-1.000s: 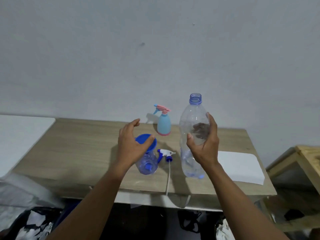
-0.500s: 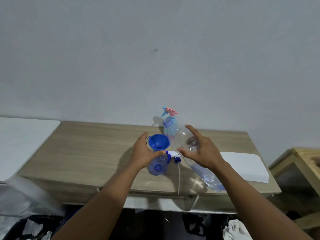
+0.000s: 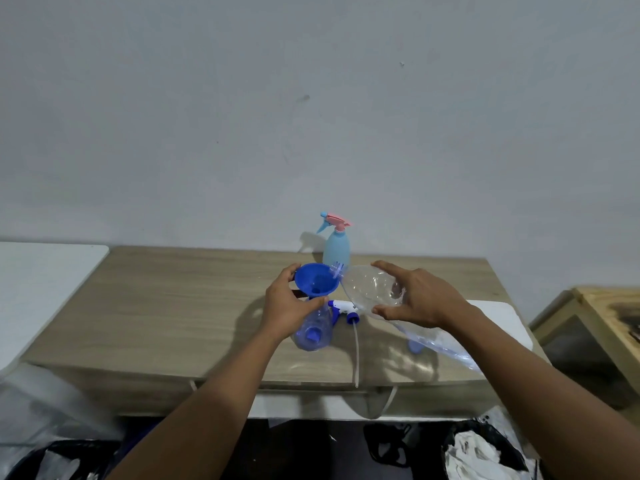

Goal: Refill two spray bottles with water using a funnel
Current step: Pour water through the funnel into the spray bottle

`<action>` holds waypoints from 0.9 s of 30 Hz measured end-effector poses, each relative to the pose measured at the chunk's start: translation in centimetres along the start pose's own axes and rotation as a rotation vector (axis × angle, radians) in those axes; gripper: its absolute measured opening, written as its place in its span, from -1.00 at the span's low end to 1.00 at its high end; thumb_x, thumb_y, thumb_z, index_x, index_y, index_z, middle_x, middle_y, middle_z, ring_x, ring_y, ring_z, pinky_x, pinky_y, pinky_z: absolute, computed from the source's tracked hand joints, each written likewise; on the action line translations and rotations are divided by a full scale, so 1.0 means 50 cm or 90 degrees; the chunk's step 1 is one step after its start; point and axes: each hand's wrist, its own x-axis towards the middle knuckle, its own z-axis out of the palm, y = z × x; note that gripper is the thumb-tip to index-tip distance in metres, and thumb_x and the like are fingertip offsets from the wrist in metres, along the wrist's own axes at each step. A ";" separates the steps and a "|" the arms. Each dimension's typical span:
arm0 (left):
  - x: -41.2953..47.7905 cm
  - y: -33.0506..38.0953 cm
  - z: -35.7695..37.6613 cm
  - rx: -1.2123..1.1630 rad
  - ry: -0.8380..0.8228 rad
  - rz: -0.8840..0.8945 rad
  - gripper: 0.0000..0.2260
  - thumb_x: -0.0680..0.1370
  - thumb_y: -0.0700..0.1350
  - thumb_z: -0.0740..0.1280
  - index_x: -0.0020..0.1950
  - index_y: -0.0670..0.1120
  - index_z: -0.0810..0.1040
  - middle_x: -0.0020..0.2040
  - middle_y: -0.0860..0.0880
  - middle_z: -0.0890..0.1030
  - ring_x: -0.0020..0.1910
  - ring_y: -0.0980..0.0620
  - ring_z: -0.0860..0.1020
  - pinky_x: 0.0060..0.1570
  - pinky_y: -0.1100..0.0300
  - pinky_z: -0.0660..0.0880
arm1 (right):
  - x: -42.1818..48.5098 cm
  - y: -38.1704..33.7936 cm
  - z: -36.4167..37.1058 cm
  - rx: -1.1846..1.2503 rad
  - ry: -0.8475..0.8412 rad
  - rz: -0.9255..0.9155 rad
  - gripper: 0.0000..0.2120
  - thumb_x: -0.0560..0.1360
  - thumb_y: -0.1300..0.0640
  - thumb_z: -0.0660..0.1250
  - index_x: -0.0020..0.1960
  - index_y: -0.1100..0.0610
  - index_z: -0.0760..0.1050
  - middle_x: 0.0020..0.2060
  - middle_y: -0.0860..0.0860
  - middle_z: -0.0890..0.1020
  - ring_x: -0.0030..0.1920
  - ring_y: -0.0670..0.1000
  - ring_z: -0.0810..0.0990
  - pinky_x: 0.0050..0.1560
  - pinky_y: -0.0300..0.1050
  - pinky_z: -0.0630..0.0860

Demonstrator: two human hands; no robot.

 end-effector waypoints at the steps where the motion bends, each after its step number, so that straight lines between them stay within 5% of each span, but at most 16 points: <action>1: 0.000 0.003 0.000 0.002 -0.001 0.003 -0.36 0.24 -0.18 0.65 0.17 0.18 0.43 0.06 0.22 0.53 -0.04 0.06 0.65 -0.11 0.28 0.56 | 0.001 0.000 -0.005 -0.017 -0.007 -0.002 -0.14 0.32 -0.41 0.37 0.52 -0.32 0.10 -0.08 -0.15 0.65 -0.06 -0.04 0.57 -0.04 -0.05 0.57; 8: -0.007 0.011 0.004 0.006 0.000 0.007 -0.36 0.26 -0.17 0.65 0.09 0.29 0.38 0.02 0.29 0.49 -0.07 0.19 0.60 -0.16 0.33 0.53 | 0.015 -0.007 -0.036 -0.085 -0.037 -0.009 -0.17 0.33 -0.39 0.38 0.51 -0.32 0.11 -0.06 -0.12 0.66 0.00 0.02 0.59 -0.01 -0.01 0.57; 14: -0.004 0.005 0.007 0.014 -0.003 0.011 -0.33 0.26 -0.15 0.65 0.26 0.12 0.43 0.09 0.18 0.50 -0.03 0.09 0.62 -0.13 0.28 0.54 | 0.027 -0.011 -0.041 -0.108 -0.049 -0.021 -0.13 0.33 -0.38 0.39 0.54 -0.27 0.11 -0.08 -0.09 0.68 0.01 0.03 0.61 -0.07 -0.05 0.56; 27: -0.002 0.004 0.007 0.016 -0.001 0.015 -0.33 0.25 -0.13 0.66 0.22 0.16 0.40 0.10 0.16 0.50 -0.01 0.08 0.62 -0.16 0.36 0.51 | 0.049 -0.016 -0.058 -0.180 -0.046 -0.040 -0.12 0.29 -0.44 0.34 0.53 -0.31 0.10 0.00 -0.02 0.67 0.04 0.09 0.63 -0.17 -0.07 0.48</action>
